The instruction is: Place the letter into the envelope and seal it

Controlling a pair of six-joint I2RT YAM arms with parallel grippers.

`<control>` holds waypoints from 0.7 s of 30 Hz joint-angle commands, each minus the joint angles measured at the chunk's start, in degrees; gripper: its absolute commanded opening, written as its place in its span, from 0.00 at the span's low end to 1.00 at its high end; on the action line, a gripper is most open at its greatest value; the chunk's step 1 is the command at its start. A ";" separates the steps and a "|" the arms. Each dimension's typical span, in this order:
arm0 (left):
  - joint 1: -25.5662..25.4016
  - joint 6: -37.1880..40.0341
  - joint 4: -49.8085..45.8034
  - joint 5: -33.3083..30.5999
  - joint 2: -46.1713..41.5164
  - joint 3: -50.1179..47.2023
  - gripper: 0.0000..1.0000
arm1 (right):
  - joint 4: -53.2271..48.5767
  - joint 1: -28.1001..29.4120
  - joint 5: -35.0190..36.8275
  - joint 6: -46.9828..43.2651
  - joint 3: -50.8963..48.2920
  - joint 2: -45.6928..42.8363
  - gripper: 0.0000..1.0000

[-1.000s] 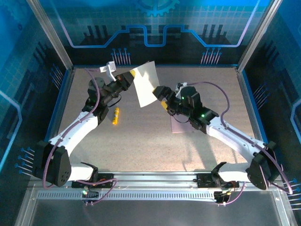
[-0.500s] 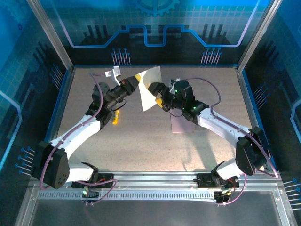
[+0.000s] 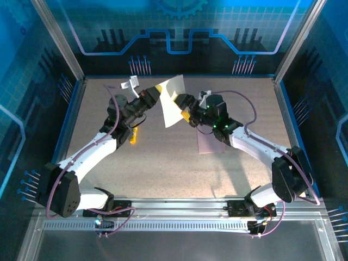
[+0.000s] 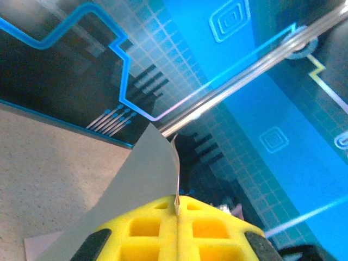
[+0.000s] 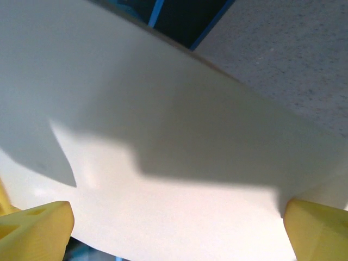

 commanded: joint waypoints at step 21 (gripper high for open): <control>0.69 -11.20 -5.66 -14.10 4.02 8.54 0.00 | 34.51 0.93 -2.21 6.26 -8.29 7.37 1.00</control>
